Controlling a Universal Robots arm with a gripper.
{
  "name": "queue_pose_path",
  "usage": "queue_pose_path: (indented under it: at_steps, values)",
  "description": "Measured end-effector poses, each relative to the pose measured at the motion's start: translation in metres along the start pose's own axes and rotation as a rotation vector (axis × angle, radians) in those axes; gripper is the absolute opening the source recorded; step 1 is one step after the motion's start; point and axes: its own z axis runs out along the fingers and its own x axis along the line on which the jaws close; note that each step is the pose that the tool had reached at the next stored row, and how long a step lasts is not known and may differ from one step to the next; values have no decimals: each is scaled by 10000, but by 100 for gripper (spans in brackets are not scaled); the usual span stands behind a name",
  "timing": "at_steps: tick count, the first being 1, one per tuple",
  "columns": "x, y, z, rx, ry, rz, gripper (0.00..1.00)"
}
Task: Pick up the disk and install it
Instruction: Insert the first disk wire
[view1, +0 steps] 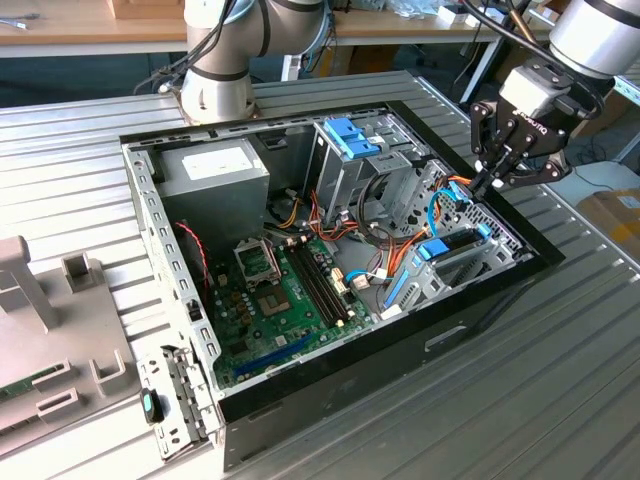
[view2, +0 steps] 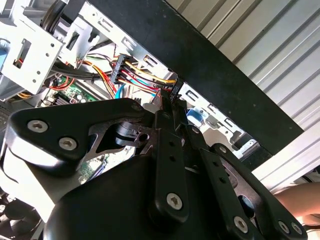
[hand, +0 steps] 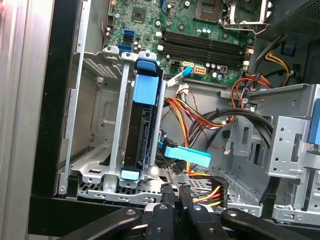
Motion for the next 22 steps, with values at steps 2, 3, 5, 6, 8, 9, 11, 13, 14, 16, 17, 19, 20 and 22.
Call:
queue_pose_path:
  at_steps: [2,3,5,6,8,9,11,13,14,16,17,19,20,22]
  values:
    - [0,0,0,0,0,0,16]
    - [0,0,0,0,0,0,16]
    - [0,1,0,0,0,0,16]
    - [0,1,0,0,0,0,16]
    - [0,1,0,0,0,0,16]
    - [0,1,0,0,0,0,16]
    - [-10,64,-1,1,0,8,16]
    - [2,83,-2,1,0,23,16]
    - [11,84,-3,1,1,25,16]
    - [47,92,-4,2,1,40,16]
    - [59,95,-5,2,1,45,16]
    - [94,116,-7,4,2,65,16]
    - [105,132,-8,4,2,77,16]
    - [113,155,-9,4,1,77,16]
